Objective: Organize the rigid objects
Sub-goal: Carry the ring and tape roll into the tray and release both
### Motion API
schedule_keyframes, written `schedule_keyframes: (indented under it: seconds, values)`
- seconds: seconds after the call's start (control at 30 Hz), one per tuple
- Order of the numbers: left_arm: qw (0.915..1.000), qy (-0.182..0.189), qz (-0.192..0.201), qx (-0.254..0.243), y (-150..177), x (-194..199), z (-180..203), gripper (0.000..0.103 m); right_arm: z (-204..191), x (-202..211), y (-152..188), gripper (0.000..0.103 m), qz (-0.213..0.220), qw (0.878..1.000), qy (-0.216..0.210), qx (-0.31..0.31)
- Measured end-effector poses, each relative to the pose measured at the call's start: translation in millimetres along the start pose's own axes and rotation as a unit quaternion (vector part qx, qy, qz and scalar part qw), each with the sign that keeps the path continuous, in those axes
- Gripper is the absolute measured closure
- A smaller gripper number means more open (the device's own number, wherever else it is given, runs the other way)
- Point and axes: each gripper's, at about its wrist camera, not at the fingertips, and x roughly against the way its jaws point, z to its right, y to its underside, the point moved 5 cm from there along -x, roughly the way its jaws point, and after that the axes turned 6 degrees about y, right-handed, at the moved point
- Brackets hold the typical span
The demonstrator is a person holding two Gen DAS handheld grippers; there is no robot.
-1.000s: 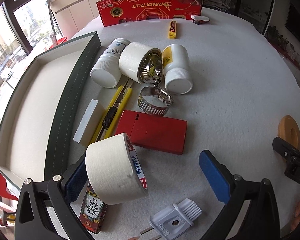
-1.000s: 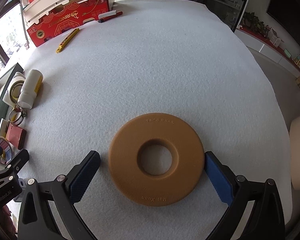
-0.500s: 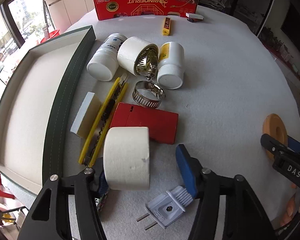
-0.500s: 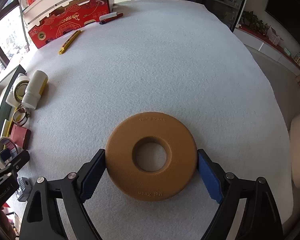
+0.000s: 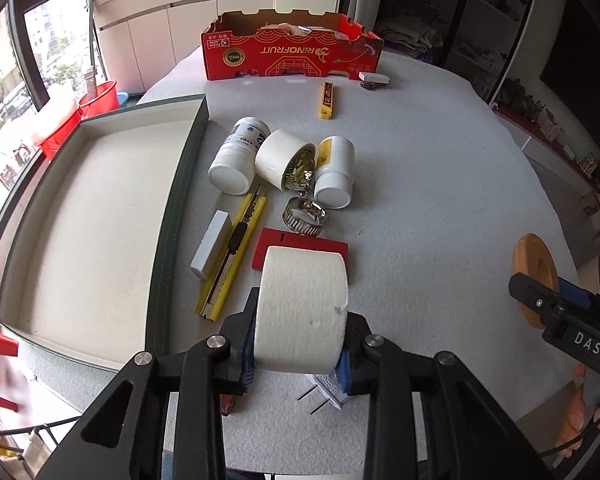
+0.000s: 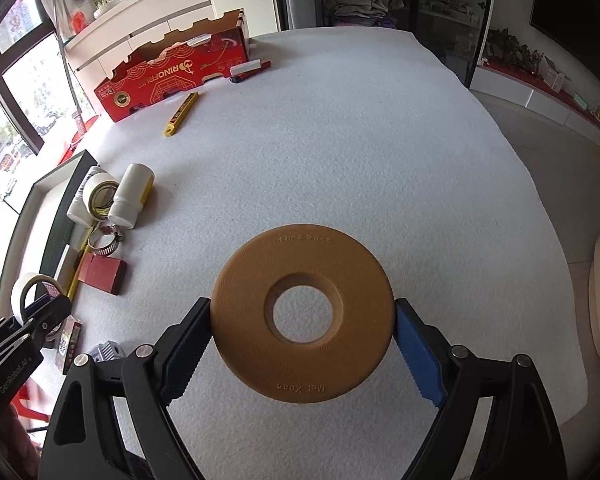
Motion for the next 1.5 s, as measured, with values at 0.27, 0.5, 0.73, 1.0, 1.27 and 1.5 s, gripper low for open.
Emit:
schedule_keyframes:
  seconds: [0.27, 0.5, 0.73, 1.0, 1.27, 1.5]
  values:
    - [0.9993, 0.000, 0.032, -0.021, -4, 32, 6, 0.070, -27, 33, -5, 0.015, 0.023, 0.999, -0.020, 0.017]
    - [0.9984, -0.010, 0.055, -0.007, -13, 50, -15, 0.070, -66, 55, -18, 0.015, 0.040, 0.998, -0.034, 0.044]
    - [0.9958, -0.033, 0.082, 0.023, -27, 69, -61, 0.070, -127, 71, -35, 0.015, 0.055, 0.993, -0.057, 0.086]
    - [0.9902, -0.074, 0.099, 0.064, -43, 78, -127, 0.070, -213, 76, -56, 0.015, 0.069, 0.983, -0.089, 0.147]
    - [0.9837, -0.119, 0.095, 0.096, -56, 68, -189, 0.070, -286, 66, -74, 0.015, 0.068, 0.972, -0.115, 0.195]
    - [0.9801, -0.137, 0.085, 0.115, -64, 49, -223, 0.070, -328, 48, -87, 0.015, 0.060, 0.968, -0.122, 0.213]
